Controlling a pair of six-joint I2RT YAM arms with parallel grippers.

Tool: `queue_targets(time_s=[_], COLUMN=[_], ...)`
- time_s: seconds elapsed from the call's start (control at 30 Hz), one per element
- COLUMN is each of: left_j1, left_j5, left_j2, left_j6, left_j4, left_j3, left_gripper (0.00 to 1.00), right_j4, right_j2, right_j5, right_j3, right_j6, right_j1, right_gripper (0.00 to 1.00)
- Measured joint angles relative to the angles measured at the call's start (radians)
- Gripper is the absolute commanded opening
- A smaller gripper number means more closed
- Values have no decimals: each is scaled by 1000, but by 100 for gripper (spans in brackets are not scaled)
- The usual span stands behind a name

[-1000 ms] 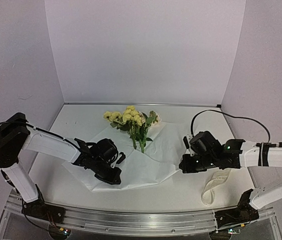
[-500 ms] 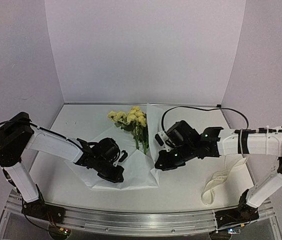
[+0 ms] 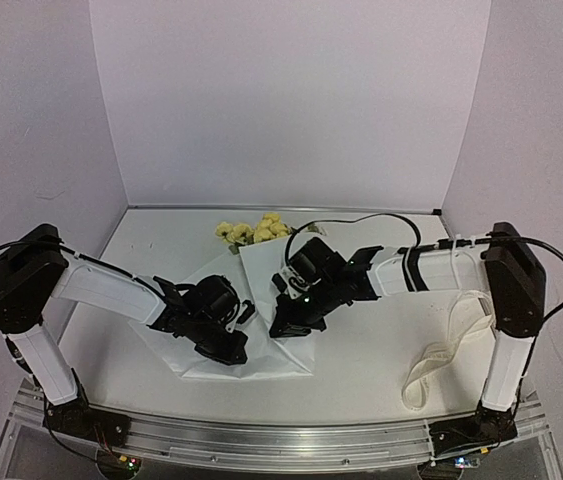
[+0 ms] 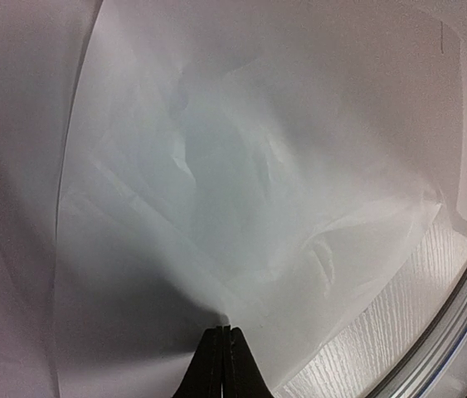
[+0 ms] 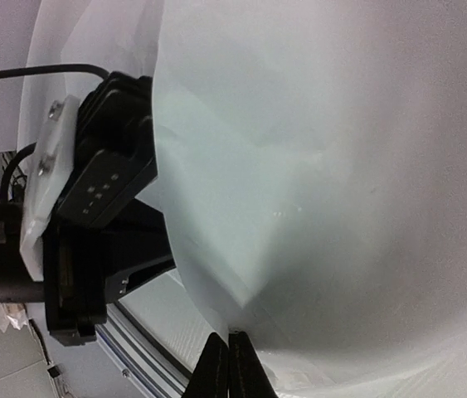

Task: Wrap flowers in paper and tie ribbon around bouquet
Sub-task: Fold the one-fourth-folded wrapping paper at the center of the board, then pick up the two-thirds-folded wrapping paper from the center of the board.

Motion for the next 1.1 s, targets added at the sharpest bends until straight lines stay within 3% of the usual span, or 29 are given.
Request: queue_targets(time_s=[0.53, 0.83, 1.1], left_j1=[39, 185, 248], left_j5=[-14, 46, 49], left_j2=[-141, -167, -312], left_j6=[-37, -105, -248], left_j4=[-45, -47, -90], left_j3=[0, 0, -90], left_gripper=[11, 15, 18], right_j4=[59, 77, 82], right_j2=[168, 187, 188], right_j5=[-44, -63, -80], right_j3=[54, 64, 64], right_j6=[56, 62, 61], right_j1=[-5, -5, -5], right_gripper=[0, 21, 19])
